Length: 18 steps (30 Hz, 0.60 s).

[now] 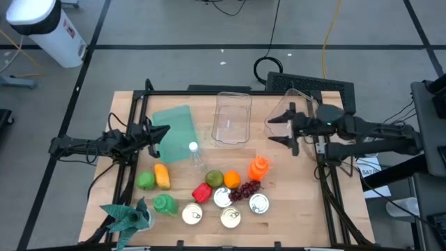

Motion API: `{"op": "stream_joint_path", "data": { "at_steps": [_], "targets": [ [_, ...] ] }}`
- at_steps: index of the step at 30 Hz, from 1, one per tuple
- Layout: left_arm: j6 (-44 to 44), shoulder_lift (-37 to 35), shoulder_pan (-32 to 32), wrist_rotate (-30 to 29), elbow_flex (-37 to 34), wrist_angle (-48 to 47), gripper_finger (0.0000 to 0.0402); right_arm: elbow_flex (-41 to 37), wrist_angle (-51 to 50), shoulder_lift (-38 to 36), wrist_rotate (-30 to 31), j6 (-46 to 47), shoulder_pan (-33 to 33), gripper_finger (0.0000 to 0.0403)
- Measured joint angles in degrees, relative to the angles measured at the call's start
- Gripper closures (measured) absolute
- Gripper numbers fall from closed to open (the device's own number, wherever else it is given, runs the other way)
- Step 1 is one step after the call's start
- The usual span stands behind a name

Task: Pick & Place Food Item
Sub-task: Put the orange water bottle into the right transparent bin

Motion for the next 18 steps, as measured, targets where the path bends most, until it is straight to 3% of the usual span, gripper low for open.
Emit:
{"op": "stream_joint_path", "data": {
  "at_steps": [10, 18],
  "targets": [
    [-1.11, 0.0, 0.0, 0.09, 0.0, -4.2, 0.0376, 22.57, -25.53, 20.74, 8.94, -7.73, 12.77, 0.0115],
    [-3.05, 0.0, 0.0, 0.13, 0.0, -4.13, 0.0376, 25.92, -33.86, 29.6, 9.49, -11.75, 17.73, 0.0114]
  ]
}}
